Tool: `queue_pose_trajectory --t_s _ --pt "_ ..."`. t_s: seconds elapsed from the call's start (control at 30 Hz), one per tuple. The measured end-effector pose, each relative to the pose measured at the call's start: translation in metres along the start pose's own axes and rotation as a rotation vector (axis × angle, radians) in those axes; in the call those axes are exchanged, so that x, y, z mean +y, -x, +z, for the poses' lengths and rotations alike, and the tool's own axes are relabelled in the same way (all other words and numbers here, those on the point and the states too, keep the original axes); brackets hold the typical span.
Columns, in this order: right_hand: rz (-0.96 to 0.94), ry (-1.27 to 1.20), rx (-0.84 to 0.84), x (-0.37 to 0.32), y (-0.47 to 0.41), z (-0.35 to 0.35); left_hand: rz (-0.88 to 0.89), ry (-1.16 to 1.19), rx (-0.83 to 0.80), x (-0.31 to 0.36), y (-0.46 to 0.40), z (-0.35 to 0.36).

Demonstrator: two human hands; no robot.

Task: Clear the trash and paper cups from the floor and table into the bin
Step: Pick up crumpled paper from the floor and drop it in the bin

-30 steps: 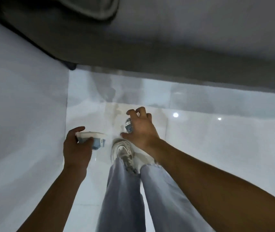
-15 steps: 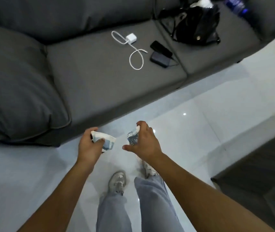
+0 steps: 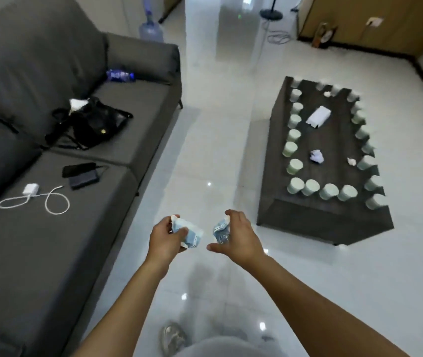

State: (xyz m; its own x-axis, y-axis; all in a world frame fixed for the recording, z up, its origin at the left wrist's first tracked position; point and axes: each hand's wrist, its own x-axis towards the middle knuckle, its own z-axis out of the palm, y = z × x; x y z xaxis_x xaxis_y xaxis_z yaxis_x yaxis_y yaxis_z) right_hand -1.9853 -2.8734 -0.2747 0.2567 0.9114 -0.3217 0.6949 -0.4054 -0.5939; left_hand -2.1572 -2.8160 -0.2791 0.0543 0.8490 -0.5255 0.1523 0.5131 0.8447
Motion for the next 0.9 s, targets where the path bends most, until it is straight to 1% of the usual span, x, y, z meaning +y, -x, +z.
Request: queue_pose_trajectory --t_s 0.13,0.3,0.4,0.57,0.77,0.9 --pt "0.116 -0.074 0.170 0.093 0.027 -0.087 0.034 -0.111 -0.183 0.020 0.026 0.128" --pt "0.248 -0.136 0.320 0.222 0.070 -0.189 0.066 -0.219 -0.343 0.024 0.074 0.300" --pt "0.321 -0.181 0.399 0.292 0.104 -0.236 0.074 -0.274 -0.426 0.018 0.104 0.388" --pt "0.430 -0.283 0.502 0.392 0.152 -0.296 0.080 -0.371 -0.562 0.010 0.144 0.514" --pt "0.521 -0.370 0.638 0.489 0.161 -0.367 0.094 -0.432 -0.720 0.020 0.156 0.652" --pt "0.547 -0.378 0.667 0.556 0.137 -0.428 0.111 -0.462 -0.755 0.034 0.144 0.755"
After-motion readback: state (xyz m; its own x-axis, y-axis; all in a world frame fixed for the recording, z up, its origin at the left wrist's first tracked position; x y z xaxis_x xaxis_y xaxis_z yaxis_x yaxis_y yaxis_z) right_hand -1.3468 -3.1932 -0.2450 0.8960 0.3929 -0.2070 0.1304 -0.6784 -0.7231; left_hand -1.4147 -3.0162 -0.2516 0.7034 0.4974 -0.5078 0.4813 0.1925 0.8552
